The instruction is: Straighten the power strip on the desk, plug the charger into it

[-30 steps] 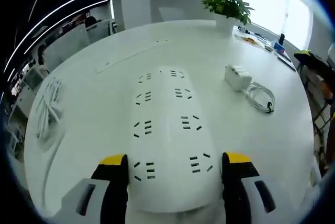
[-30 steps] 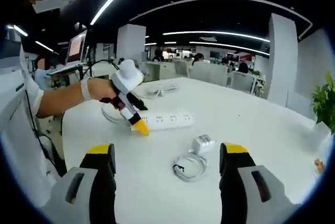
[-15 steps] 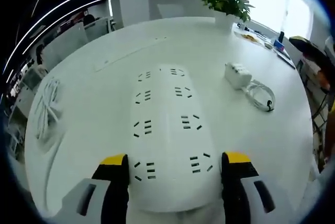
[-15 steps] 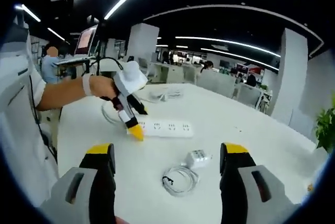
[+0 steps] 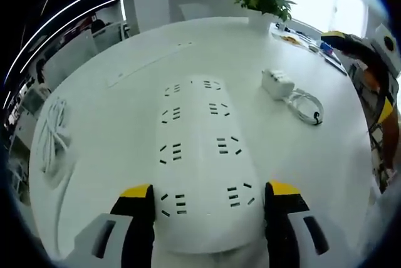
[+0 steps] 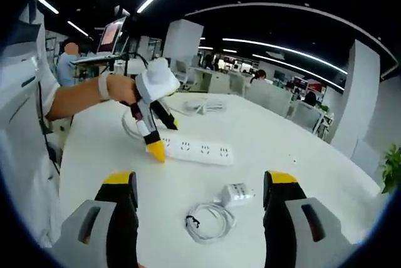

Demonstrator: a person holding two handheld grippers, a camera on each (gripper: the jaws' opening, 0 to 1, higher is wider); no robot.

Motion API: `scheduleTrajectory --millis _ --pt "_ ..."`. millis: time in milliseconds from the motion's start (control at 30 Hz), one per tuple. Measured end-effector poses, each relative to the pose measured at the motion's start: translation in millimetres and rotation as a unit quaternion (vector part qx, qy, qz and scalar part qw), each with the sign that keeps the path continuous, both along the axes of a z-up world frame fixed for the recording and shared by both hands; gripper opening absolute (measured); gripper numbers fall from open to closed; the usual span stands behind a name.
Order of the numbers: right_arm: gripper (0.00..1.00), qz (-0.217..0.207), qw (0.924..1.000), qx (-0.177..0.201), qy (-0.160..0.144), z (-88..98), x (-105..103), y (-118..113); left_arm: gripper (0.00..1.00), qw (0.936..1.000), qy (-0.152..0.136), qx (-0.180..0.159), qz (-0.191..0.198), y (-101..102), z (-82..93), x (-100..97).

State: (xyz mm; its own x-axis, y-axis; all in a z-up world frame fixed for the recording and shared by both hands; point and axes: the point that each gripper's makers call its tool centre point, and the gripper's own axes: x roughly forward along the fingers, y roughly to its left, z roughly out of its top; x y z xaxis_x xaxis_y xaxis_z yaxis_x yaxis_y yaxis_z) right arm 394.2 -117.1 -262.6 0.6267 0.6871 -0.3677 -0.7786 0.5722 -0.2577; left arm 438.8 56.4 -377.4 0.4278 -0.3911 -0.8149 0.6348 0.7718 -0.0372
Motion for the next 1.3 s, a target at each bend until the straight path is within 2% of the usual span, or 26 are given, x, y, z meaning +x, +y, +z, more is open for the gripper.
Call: scheduleTrajectory --millis 133,233,433,633,800,1000,1300 --pt "0.81 -0.005 1.0000 -0.003 0.007 -2.8 3.5 -1.3 0.72 1.0000 0.004 0.005 -0.007 0.5 0.0 -1.6" --pt "0.81 -0.006 1.0000 0.007 0.003 3.2 3.3 1.3 0.71 0.9999 0.005 0.006 -0.010 1.1 0.0 -2.1" --pt "0.82 -0.005 0.9999 -0.001 -0.009 8.5 4.9 4.4 0.72 0.9999 0.005 0.005 -0.013 2.2 0.5 -2.3" --pt "0.80 0.021 0.9988 -0.036 -0.027 3.2 9.3 7.8 0.72 0.9998 0.000 0.001 -0.019 2.8 1.2 -3.1" --pt "0.79 0.051 0.9969 -0.054 -0.027 -3.5 11.3 14.9 0.72 0.9997 0.001 0.001 -0.026 3.0 1.4 -3.9" --pt "0.81 0.097 0.9901 -0.094 -0.039 -5.5 11.6 25.8 0.72 0.9993 0.001 0.001 -0.037 3.2 1.4 -5.4" --pt "0.80 0.141 0.9776 -0.151 -0.041 -9.0 29.4 33.0 0.72 0.9986 0.003 0.005 -0.052 5.4 1.3 -11.2"
